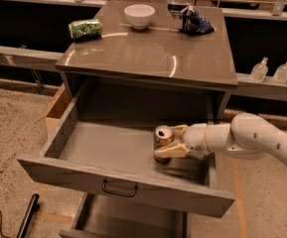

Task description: Pick orange can from top drawer and place on counter

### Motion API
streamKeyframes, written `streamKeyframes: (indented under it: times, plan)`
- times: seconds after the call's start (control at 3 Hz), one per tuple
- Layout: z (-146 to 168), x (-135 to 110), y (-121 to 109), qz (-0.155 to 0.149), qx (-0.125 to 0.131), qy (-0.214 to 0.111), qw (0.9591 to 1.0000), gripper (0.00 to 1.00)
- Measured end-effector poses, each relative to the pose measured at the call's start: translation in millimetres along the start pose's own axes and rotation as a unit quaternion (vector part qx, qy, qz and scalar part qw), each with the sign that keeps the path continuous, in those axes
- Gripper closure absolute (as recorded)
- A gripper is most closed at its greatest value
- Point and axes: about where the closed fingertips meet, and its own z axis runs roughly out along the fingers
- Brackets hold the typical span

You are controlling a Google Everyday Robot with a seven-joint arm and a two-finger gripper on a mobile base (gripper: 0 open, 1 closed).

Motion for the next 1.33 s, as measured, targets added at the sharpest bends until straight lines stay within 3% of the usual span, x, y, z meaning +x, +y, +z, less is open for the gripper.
streamKeyframes:
  times: [0.33,0.67,1.0,1.33]
  plan:
    - [-7,-14,-4,0.010,0.008,-0.010,0.9999,0.61]
    - [-31,-47,-13,0.019,0.018,-0.033,0.9991,0.84]
    - [-65,-87,-22,0.010,0.031,-0.049,0.9982,1.00]
    - [-107,-141,-37,-0.007,0.050,-0.057,0.9971,1.00]
